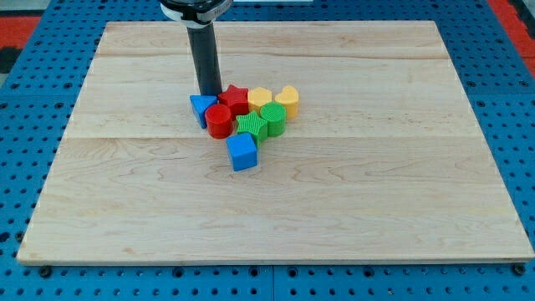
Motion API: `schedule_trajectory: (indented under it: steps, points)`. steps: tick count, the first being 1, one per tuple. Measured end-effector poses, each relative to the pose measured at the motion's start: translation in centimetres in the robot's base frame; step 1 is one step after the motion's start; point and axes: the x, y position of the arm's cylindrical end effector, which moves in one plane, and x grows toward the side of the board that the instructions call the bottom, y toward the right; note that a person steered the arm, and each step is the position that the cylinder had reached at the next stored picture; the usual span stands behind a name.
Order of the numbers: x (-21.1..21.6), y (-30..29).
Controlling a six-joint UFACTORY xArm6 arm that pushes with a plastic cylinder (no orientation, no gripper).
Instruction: Place the green circle below the red circle
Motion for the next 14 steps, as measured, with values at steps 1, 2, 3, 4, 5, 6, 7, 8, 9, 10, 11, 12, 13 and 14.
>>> schedule_trajectory:
  steps: [1, 2, 3, 4, 5, 6, 7, 8, 9, 10, 11, 12, 13, 14]
  points:
    - [0.0, 0.0]
    - [0.0, -0.2]
    - [-1.1, -3.0]
    - [-3.2, -0.4]
    - [-4.6, 5.8]
    - [-5.5, 13.2]
    - [-5.5, 20.9]
    - [-4.2, 25.5]
    - [-1.6, 30.8]
    - [3.4, 33.1]
    - [7.7, 33.0]
    - [11.8, 31.8]
    - [12.1, 25.3]
    - [10.4, 19.8]
